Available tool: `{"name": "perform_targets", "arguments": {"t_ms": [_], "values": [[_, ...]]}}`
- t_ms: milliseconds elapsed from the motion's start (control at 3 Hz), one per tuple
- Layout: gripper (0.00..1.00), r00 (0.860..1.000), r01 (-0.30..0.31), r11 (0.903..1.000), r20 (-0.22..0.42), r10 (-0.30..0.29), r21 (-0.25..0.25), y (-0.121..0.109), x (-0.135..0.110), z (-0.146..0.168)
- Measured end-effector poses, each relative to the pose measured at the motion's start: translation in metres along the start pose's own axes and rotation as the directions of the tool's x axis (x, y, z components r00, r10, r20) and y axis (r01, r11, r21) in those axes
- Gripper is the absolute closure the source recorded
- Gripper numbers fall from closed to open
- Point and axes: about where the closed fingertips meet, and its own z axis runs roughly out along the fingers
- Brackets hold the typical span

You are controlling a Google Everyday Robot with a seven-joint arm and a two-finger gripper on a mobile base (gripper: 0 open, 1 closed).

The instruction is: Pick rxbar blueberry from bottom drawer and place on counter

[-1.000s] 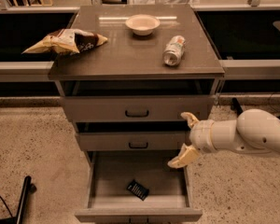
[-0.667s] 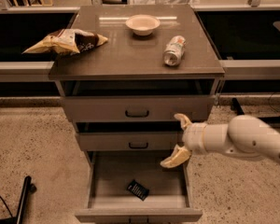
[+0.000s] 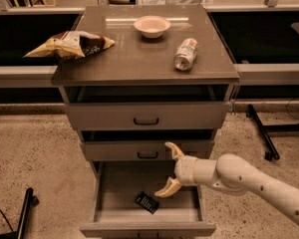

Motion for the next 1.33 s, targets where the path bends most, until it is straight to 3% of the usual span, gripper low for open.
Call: {"name": "perform_targets", "arguments": {"t_ms": [333, 667, 1000, 1333], "values": [[0.0, 0.998, 0.017, 0.999, 0.067, -0.015, -0.042, 0.008, 0.026, 0.026], [0.0, 0.996, 0.016, 0.9972, 0.093, -0.009, -0.074, 0.015, 0.023, 0.027], [0.0, 0.997, 0.011, 0.9967, 0.081, -0.005, -0.08, 0.017, 0.03, 0.033], [0.0, 1.0, -0.018, 0.9943, 0.01, 0.019, -0.105, 0.026, 0.07, 0.057]]}}
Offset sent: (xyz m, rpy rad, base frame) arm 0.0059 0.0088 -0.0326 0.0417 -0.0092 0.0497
